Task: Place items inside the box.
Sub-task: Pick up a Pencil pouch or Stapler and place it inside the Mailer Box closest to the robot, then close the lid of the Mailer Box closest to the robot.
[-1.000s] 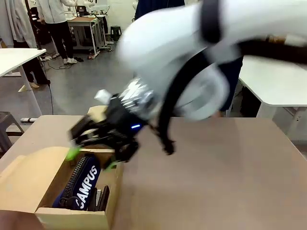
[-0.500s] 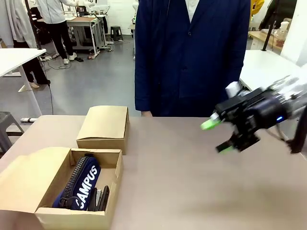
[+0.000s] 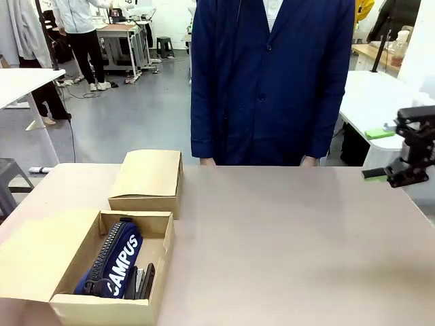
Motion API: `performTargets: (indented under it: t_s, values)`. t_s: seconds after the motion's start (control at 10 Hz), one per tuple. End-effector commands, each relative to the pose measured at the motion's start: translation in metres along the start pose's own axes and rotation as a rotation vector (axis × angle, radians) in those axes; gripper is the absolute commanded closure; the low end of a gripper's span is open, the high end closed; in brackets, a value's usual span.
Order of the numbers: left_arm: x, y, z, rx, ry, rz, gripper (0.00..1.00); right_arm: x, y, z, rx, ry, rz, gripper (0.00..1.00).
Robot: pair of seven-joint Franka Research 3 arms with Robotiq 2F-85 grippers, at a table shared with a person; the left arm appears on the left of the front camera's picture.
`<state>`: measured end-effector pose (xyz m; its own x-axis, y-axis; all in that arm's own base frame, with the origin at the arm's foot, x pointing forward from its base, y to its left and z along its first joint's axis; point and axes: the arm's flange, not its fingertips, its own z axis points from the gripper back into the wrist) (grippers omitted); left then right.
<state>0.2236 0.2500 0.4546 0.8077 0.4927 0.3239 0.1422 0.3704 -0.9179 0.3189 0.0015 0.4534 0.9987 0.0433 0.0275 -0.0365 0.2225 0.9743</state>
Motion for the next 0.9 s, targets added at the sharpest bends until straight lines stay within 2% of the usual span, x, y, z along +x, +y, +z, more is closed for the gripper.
performTargets:
  t_s: [0.0, 0.1, 0.2, 0.8]
  values:
    - [0.0, -0.001, 0.0, -0.021, -0.009, -0.016, 0.0, -0.138, -0.119, -0.095, -0.153, 0.342, -0.152, 0.0]
    - [0.0, -0.001, 0.0, -0.021, -0.009, -0.016, 0.0, -0.128, -0.121, -0.126, -0.247, 0.465, -0.117, 0.0]
    - [0.0, -0.001, 0.0, -0.021, -0.009, -0.016, 0.0, -0.011, -0.034, -0.011, -0.003, 0.167, -0.087, 0.0]
    - [0.0, -0.001, 0.0, -0.021, -0.009, -0.016, 0.0, -0.011, -0.034, -0.011, -0.003, 0.167, -0.087, 0.0]
